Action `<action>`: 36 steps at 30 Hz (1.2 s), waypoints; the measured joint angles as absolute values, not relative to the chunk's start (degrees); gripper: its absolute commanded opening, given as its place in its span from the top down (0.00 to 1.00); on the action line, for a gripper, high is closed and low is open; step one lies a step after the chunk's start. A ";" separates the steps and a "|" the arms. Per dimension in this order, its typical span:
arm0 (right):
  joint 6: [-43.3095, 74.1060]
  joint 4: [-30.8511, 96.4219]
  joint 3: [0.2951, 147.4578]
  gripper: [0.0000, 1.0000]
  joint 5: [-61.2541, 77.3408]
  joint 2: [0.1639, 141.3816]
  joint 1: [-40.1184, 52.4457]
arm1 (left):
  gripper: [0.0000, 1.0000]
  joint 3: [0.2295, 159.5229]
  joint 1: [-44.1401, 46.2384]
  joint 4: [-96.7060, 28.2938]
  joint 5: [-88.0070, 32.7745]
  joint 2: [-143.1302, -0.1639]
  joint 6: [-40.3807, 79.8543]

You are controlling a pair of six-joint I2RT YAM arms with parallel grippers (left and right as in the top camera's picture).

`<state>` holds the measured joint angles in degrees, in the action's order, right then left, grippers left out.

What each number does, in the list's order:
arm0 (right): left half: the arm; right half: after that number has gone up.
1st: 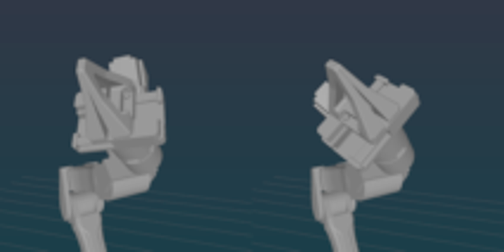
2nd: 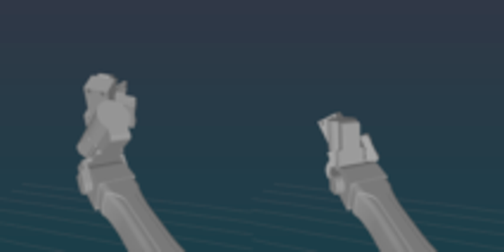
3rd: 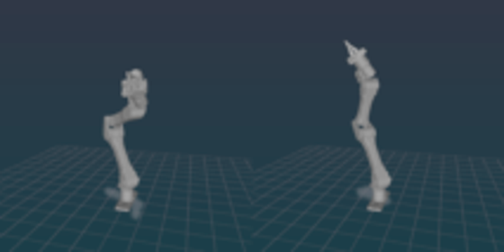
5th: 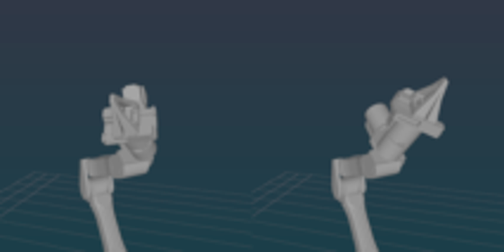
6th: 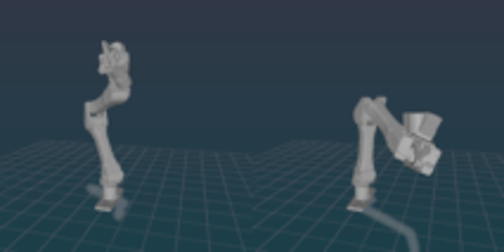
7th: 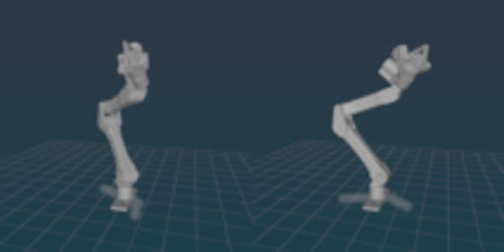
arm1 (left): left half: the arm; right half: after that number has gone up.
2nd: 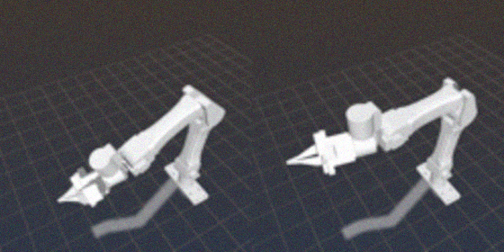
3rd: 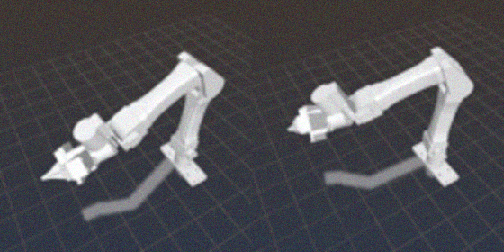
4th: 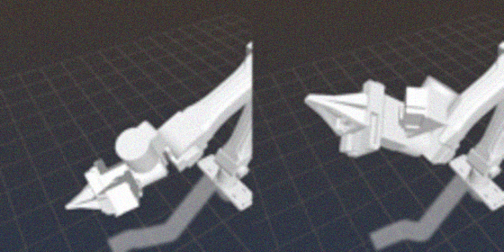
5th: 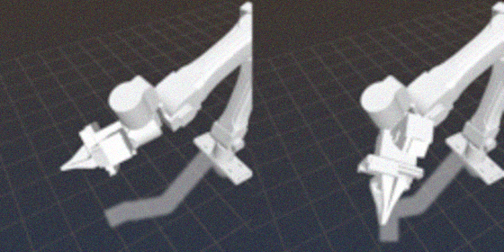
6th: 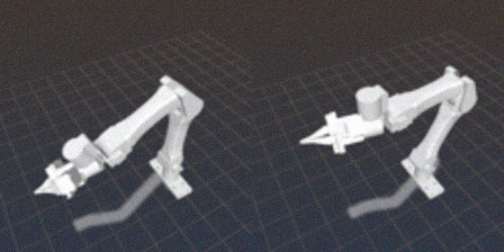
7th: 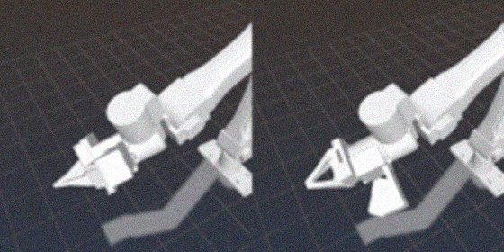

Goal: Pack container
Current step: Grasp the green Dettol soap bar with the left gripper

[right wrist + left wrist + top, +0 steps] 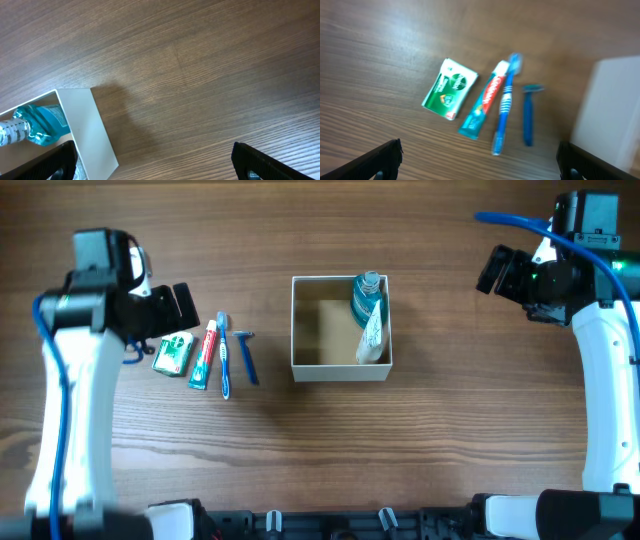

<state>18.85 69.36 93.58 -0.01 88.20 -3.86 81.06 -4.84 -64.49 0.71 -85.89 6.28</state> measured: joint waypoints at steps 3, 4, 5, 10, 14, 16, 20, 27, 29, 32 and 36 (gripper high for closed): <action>18.85 69.34 93.58 0.00 -0.01 88.20 -3.86 | 0.01 81.06 -4.95 -64.51 2.31 -94.06 0.95; 18.85 69.36 93.58 0.00 -0.01 88.20 -3.86 | 0.01 81.06 -4.95 -64.36 2.57 -96.47 -0.60; 18.85 69.34 93.58 0.00 -0.01 88.20 -3.86 | 0.01 81.06 -4.95 -64.10 2.85 -99.04 -2.04; 18.85 69.36 93.58 0.00 -0.01 88.20 -3.86 | 0.07 81.06 -5.54 -61.52 6.24 -108.79 -5.37; 18.85 69.36 93.58 0.00 -0.01 88.20 -3.86 | 0.09 81.03 -8.56 -58.52 7.88 -112.99 -6.15; 18.85 69.34 93.58 0.00 -0.01 88.20 -3.86 | 0.12 81.01 -9.65 -56.66 7.64 -112.99 -6.59; 18.85 69.34 93.58 0.00 -0.01 88.20 -3.86 | 0.10 80.66 -11.81 -55.22 5.28 -112.99 -9.69; 18.85 69.36 93.58 0.00 -0.01 88.20 -3.86 | 0.11 77.89 -11.60 -53.12 2.42 -112.99 -11.99; 18.85 69.36 93.58 0.00 -0.01 88.20 -3.86 | 0.11 77.76 -11.35 -53.28 2.13 -112.99 -12.88; 18.85 69.36 93.58 0.00 -0.01 88.20 -3.86 | 0.13 77.23 -11.03 -53.15 1.78 -112.99 -13.85; 18.85 69.36 93.58 0.00 -0.01 88.20 -3.86 | 0.19 74.72 -10.98 -49.91 1.61 -112.99 -14.59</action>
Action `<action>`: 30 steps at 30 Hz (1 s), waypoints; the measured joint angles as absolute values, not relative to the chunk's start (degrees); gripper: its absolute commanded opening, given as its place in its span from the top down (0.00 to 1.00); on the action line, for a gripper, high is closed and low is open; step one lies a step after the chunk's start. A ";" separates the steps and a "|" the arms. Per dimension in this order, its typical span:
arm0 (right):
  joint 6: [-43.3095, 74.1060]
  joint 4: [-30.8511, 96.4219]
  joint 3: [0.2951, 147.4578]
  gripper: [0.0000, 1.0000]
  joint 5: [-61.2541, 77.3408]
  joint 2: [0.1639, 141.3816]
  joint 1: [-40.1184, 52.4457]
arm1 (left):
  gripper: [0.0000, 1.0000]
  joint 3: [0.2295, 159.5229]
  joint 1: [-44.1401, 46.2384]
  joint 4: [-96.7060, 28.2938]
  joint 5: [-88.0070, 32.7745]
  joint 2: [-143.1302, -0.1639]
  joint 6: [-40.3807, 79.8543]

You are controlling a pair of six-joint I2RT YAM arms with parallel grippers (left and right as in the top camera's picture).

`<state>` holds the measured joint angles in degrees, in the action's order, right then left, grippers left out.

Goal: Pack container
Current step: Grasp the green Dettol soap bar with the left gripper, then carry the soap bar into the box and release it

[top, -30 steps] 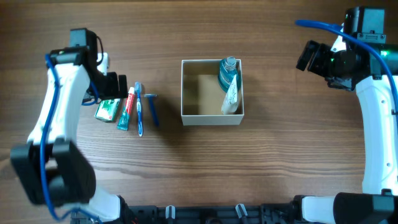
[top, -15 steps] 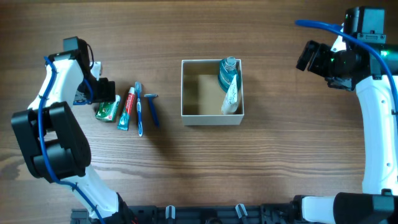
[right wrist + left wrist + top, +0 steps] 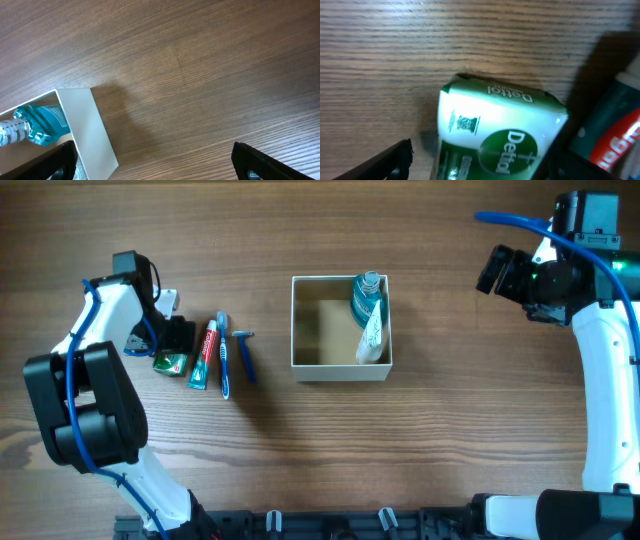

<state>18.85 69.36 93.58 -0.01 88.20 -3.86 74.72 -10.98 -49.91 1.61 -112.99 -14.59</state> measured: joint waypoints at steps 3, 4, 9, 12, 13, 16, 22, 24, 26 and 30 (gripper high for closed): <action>18.85 69.36 93.58 0.00 -0.01 88.20 -3.86 | 0.41 72.66 -10.98 -48.05 1.58 -112.99 -14.85; 18.85 69.36 93.58 0.00 -0.01 88.20 -3.86 | 0.44 72.34 -10.98 -47.77 1.48 -112.99 -15.18; 18.85 69.36 93.58 0.00 -0.01 88.20 -3.86 | 0.59 72.36 -10.98 -47.31 1.41 -112.99 -14.68; 18.85 69.34 93.58 0.00 -0.01 88.20 -3.86 | 0.64 73.34 -10.98 -48.34 1.39 -112.99 -12.25; 18.85 69.36 93.58 0.00 -0.01 88.20 -3.86 | 0.70 74.43 -10.98 -49.95 1.21 -112.99 -10.98; 18.85 69.32 93.58 0.00 -0.01 88.20 -3.86 | 0.83 80.18 -10.59 -55.83 -1.10 -112.60 -7.70; 18.85 69.36 93.58 0.00 -0.01 88.20 -3.86 | 0.73 91.05 -3.11 -63.09 -8.49 -103.98 -0.38; 18.85 69.34 93.58 0.00 -0.01 88.20 -3.86 | 0.70 91.72 1.54 -62.72 -10.07 -100.64 2.15; 18.85 69.34 93.58 0.00 -0.01 88.20 -3.86 | 0.70 91.92 7.99 -61.43 -10.81 -98.17 4.89; 18.85 69.34 93.58 0.00 -0.01 88.20 -3.86 | 0.71 92.01 20.36 -56.27 -10.52 -99.26 12.53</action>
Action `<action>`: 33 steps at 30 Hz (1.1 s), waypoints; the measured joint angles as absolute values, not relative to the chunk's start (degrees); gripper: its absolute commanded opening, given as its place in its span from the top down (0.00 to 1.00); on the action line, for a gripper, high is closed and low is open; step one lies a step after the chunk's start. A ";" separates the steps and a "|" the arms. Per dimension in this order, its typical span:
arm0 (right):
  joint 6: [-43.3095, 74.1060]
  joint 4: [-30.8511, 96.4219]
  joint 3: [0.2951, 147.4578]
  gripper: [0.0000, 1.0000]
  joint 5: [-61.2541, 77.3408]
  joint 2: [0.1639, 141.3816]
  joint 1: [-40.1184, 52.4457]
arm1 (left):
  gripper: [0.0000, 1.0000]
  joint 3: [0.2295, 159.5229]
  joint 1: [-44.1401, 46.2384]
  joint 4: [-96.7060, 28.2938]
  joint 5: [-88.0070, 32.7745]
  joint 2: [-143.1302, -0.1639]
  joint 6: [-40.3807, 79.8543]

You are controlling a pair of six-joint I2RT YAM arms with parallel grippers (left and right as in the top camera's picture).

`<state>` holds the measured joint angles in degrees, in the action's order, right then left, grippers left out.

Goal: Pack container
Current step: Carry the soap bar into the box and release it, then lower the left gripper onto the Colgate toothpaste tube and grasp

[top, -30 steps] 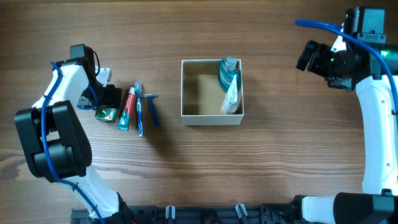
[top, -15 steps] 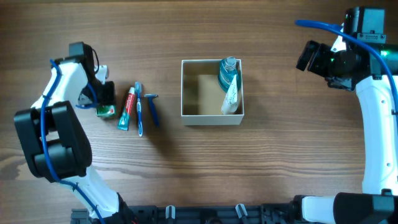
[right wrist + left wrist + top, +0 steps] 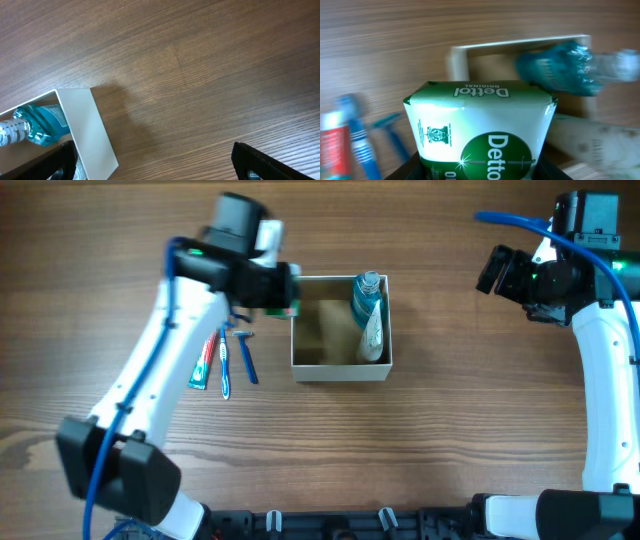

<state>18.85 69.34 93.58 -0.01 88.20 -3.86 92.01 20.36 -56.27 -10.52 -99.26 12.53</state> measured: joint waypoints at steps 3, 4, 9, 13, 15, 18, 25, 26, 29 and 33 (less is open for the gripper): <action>18.85 69.36 93.58 0.00 -0.01 88.20 -3.86 | 0.71 92.01 27.16 -53.43 -9.15 -103.07 18.72; 18.85 69.36 93.58 0.00 -0.01 88.20 -3.86 | 0.71 92.01 29.08 -52.03 -8.40 -105.65 21.28; 18.85 69.34 93.58 0.00 -0.01 88.20 -3.86 | 0.68 92.01 31.18 -47.92 -7.09 -114.63 25.58; 18.85 69.36 93.58 0.00 -0.01 88.20 -3.86 | 0.34 91.98 31.14 -47.24 -6.66 -118.45 27.66; 18.85 69.36 93.58 0.00 -0.01 88.20 -3.86 | 0.00 91.98 31.11 -47.05 -6.46 -118.50 28.05; 18.85 69.34 93.58 0.00 -0.01 88.20 -3.86 | 0.00 92.05 31.09 -46.83 -6.79 -118.06 28.82; 18.85 69.21 93.58 0.00 -0.01 88.20 -3.86 | 0.00 92.16 27.31 -52.40 -9.10 -105.06 26.41; 18.85 69.21 93.58 0.00 -0.01 88.20 -3.86 | 0.00 92.23 25.15 -54.89 -8.78 -100.79 25.96; 18.85 69.17 93.58 0.00 -0.01 88.20 -3.86 | 0.00 93.27 17.30 -60.82 -4.78 -91.59 23.00; 18.85 69.17 93.58 0.00 -0.01 88.20 -3.86 | 0.05 93.73 4.80 -67.44 3.49 -88.90 15.05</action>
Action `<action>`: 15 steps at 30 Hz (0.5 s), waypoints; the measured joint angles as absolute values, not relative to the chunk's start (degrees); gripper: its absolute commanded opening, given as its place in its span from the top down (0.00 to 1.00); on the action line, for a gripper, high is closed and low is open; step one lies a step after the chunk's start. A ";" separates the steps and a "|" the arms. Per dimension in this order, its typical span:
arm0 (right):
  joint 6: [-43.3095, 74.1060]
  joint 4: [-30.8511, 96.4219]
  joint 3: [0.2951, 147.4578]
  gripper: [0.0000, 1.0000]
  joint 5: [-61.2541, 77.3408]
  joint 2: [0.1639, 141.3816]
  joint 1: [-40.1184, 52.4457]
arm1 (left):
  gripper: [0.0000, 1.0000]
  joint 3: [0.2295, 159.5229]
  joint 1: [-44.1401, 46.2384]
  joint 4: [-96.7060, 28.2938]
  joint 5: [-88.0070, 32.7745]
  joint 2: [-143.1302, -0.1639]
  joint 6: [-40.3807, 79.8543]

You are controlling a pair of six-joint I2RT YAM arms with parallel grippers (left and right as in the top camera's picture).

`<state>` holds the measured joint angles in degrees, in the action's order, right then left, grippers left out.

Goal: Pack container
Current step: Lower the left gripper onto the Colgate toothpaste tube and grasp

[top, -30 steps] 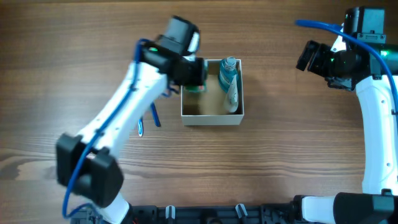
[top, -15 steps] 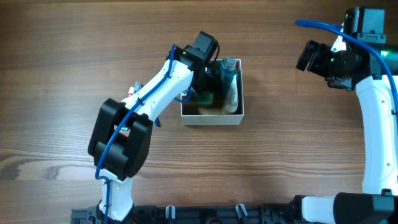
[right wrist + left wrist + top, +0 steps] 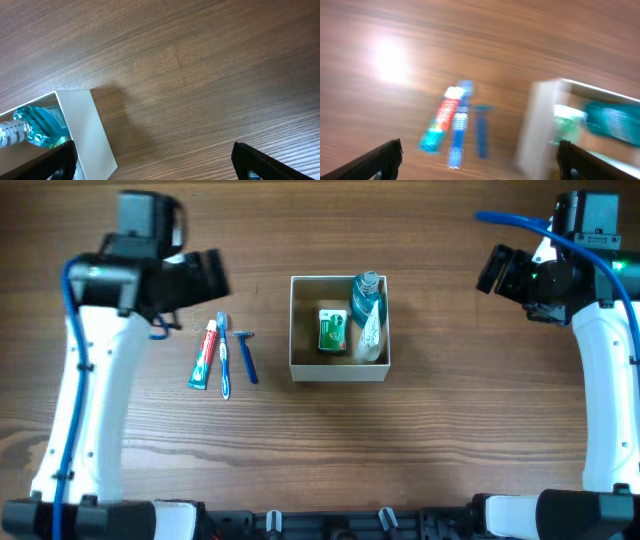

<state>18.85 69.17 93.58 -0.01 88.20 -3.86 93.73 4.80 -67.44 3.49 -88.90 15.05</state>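
Observation:
The white open box [image 3: 296,364] stands mid-table and holds a green soap packet [image 3: 331,331], a teal bottle [image 3: 366,295] and a white tube [image 3: 369,337]. Left of the box lie a red-and-teal toothpaste tube [image 3: 203,354], a blue toothbrush [image 3: 224,355] and a blue razor [image 3: 246,354]. My left gripper [image 3: 205,273] hangs open above the table, up and left of those items; its blurred wrist view shows the toothpaste [image 3: 440,118], toothbrush [image 3: 458,125], razor [image 3: 481,131] and box [image 3: 537,130]. My right gripper [image 3: 497,269] is open, far right of the box [image 3: 87,130].
Bare wooden table [image 3: 440,430] surrounds the box on every side. The right arm's white link [image 3: 605,390] runs down the right edge; the left arm's link [image 3: 85,420] runs down the left side.
The green soap packet, held by my left gripper at the box's left rim, now lies inside the box. The left gripper is open and has moved back left, above the toothpaste.
My left gripper hung open over the row of items left of the box. It then came down on the green soap packet, and later held it at the box's rim. The packet now lies in the box. The right arm never moved.

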 measured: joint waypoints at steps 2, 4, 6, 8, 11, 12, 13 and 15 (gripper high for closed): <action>18.85 69.19 93.58 0.00 -0.01 88.20 -3.86 | 0.07 92.29 -0.05 -67.99 3.53 -92.18 10.22; 18.85 69.19 93.58 0.00 -0.01 88.20 -3.86 | 0.05 89.84 -2.46 -67.26 3.36 -97.08 7.44; 18.85 69.14 93.58 0.00 -0.01 88.20 -3.86 | 0.04 87.29 -3.09 -64.20 3.29 -101.89 5.02; 18.85 69.17 93.58 0.00 -0.01 88.20 -3.86 | 0.10 85.84 -3.07 -61.36 3.14 -105.12 2.68; 18.85 69.17 93.58 0.00 -0.01 88.20 -3.86 | 0.15 84.99 -3.07 -60.42 2.24 -109.86 -2.02; 18.85 69.19 93.58 0.00 -0.01 88.20 -3.86 | 0.14 84.88 -3.07 -60.38 2.04 -110.72 -2.83; 18.85 69.19 93.58 0.00 -0.01 88.20 -3.86 | 0.12 84.88 -3.07 -60.38 1.87 -111.94 -3.88; 18.85 69.17 93.58 0.00 -0.01 88.20 -3.86 | 0.16 84.73 -3.07 -60.36 1.61 -114.28 -5.65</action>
<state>18.85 69.17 93.58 -0.01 88.20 -3.86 84.73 -3.07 -60.36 1.61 -114.28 -5.65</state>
